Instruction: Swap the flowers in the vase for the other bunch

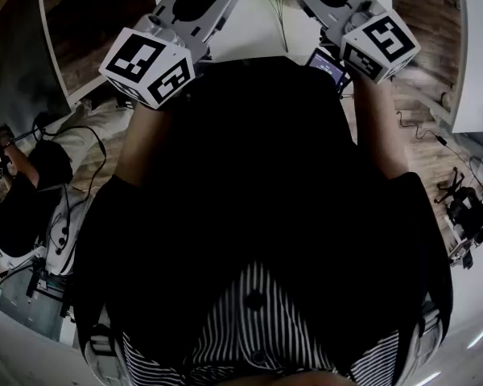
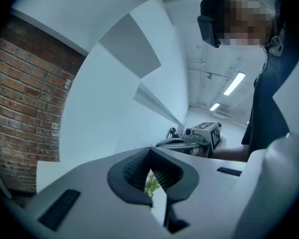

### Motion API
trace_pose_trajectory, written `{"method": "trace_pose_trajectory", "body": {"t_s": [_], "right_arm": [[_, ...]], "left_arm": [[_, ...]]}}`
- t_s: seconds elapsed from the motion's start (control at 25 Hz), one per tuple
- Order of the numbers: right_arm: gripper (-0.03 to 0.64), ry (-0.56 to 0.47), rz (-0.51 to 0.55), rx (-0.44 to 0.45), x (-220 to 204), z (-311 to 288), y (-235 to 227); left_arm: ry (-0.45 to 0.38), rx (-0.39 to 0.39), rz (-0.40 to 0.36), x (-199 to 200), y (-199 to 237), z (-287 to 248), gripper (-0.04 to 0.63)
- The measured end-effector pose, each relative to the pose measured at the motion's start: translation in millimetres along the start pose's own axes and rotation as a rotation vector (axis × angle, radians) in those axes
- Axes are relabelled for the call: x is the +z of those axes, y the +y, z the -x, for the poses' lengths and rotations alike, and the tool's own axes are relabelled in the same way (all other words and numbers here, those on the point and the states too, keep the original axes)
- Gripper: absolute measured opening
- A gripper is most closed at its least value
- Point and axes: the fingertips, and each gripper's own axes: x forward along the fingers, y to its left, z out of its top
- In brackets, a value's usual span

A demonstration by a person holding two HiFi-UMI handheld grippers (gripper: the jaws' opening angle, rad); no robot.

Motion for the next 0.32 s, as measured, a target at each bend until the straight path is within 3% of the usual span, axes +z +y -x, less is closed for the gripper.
{"method": "trace_pose_trajectory", "body": {"t_s": [0.32], "right_arm": [[0.002,0.019,0.057,0.09,17,-48,56]], "left_arm": [[-0.031,0.016,-0.011,7,14,48,0.0]]}}
